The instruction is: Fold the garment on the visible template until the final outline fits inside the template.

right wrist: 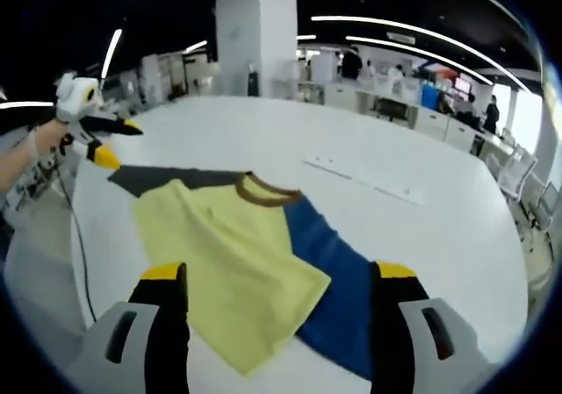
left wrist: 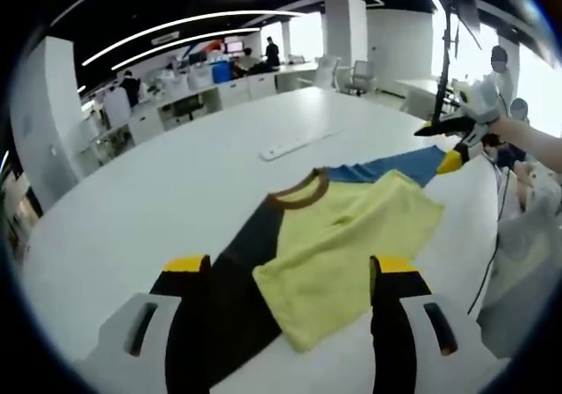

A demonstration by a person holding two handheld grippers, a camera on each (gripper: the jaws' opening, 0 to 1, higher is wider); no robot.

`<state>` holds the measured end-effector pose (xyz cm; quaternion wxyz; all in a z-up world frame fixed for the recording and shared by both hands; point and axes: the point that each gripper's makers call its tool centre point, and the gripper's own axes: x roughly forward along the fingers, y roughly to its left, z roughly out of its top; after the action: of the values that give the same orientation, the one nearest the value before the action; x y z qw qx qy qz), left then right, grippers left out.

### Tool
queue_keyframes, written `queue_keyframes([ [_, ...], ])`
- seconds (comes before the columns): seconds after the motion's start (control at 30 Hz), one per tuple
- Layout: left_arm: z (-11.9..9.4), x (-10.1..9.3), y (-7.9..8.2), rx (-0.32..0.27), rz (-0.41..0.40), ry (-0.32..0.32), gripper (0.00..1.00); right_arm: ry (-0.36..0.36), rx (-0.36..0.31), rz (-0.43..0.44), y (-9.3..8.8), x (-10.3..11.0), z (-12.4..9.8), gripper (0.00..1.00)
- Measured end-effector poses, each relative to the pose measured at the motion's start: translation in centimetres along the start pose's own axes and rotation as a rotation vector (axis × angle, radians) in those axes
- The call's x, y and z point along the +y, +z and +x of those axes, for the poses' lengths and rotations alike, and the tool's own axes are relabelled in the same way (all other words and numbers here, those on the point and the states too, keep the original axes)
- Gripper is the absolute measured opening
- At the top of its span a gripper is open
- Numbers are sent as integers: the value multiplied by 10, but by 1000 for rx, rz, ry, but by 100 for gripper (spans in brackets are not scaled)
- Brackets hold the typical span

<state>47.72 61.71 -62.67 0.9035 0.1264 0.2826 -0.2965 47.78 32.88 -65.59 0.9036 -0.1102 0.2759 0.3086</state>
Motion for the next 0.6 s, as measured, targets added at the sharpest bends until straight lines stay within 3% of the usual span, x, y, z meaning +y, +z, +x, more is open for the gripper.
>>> queue_keyframes([
  [0.6, -19, -22, 5, -18, 21, -42, 90, 44, -5, -57, 3, 26, -21, 100],
])
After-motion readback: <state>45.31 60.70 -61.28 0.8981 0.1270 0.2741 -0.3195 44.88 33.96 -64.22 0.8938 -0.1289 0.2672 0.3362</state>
